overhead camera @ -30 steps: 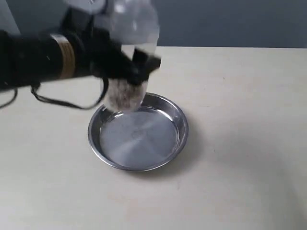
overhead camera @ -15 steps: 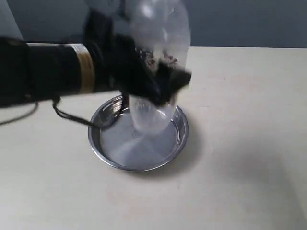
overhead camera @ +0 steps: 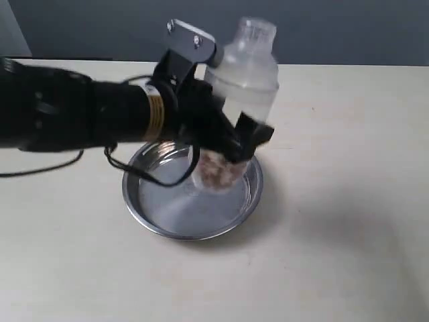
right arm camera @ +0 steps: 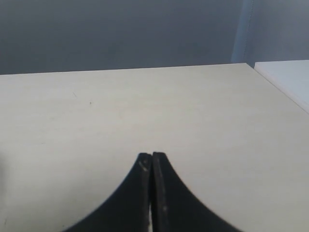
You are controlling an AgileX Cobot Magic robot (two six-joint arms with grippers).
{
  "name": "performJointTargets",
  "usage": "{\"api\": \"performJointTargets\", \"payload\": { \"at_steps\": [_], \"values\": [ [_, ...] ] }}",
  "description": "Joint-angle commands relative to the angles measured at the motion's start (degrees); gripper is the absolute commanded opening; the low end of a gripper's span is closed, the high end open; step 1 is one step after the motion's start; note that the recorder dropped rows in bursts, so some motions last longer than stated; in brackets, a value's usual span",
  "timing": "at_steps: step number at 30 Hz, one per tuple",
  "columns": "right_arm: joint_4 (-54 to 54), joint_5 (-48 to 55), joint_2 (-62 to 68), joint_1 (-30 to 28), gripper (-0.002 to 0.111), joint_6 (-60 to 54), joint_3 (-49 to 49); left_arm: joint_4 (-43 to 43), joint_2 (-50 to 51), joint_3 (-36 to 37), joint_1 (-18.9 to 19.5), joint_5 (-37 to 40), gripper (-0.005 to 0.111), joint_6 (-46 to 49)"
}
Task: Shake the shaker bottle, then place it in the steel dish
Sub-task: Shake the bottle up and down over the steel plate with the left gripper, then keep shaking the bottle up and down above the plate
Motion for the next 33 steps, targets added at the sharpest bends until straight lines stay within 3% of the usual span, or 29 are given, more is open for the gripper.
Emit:
{"api": "performJointTargets", "payload": {
  "at_steps": [1,4,8,10,14,16,18,19,22,24,25,26,27,28,29,30,31,33],
  "values": [
    [0.0,-0.7,-0.3,-0.2,-0.001,-0.1,0.1,-0.6,-4.5,-2.6,-0.2,-2.5,0.000,-0.1],
    [0.0,-0.7,-0.3,-0.2,-0.001,-0.1,0.1,-0.1,1.5,1.3,-0.2,1.8,0.000,-0.1],
    [0.0,-0.7,-0.3,-0.2,-0.001,-0.1,0.1,0.3,-8.4,-4.5,-0.2,-4.3,0.000,0.8],
    [0.0,-0.7,-0.3,-0.2,-0.001,-0.1,0.1,0.2,-10.1,-6.5,-0.2,-3.0,0.000,1.5],
    [0.0,-0.7,-0.3,-0.2,-0.001,-0.1,0.1,0.0,-0.8,1.9,-0.1,2.8,0.000,0.1],
    [0.0,-0.7,-0.3,-0.2,-0.001,-0.1,0.1,0.0,0.8,2.4,-0.1,3.3,0.000,-1.5],
    [0.0,-0.7,-0.3,-0.2,-0.001,-0.1,0.1,0.6,-6.7,-2.4,-0.1,-2.4,0.000,-0.8],
    [0.0,-0.7,-0.3,-0.2,-0.001,-0.1,0.1,0.7,-8.2,-4.4,-0.1,-0.8,0.000,-0.4],
    [0.0,-0.7,-0.3,-0.2,-0.001,-0.1,0.1,0.4,-0.2,2.0,-0.1,3.6,0.000,-1.2],
    [0.0,-0.7,-0.3,-0.2,-0.001,-0.1,0.1,1.4,-1.4,1.4,-0.1,-3.2,0.000,-1.9],
    [0.0,-0.7,-0.3,-0.2,-0.001,-0.1,0.1,1.7,-2.2,0.6,-0.1,-1.4,0.000,0.4],
    [0.0,-0.7,-0.3,-0.2,-0.001,-0.1,0.1,-1.4,-2.5,-1.2,1.3,14.7,0.000,2.5],
    [0.0,-0.7,-0.3,-0.2,-0.001,-0.1,0.1,-3.7,-1.9,-1.6,3.5,20.6,0.000,1.8],
    [0.0,-0.7,-0.3,-0.2,-0.001,-0.1,0.1,-7.5,-1.2,-1.2,7.2,17.7,0.000,-1.5],
    [0.0,-0.7,-0.3,-0.2,-0.001,-0.1,0.1,-9.2,-1.0,0.6,8.2,3.4,0.000,-1.7],
    [0.0,-0.7,-0.3,-0.2,-0.001,-0.1,0.1,-5.7,-1.0,1.8,5.9,-12.3,0.000,-1.7],
    [0.0,-0.7,-0.3,-0.2,-0.001,-0.1,0.1,-2.2,-0.9,1.7,2.1,-16.8,0.000,-1.3],
    [0.0,-0.7,-0.3,-0.2,-0.001,-0.1,0.1,-3.6,-0.9,1.2,-2.0,-0.8,0.000,3.1]
  ]
}}
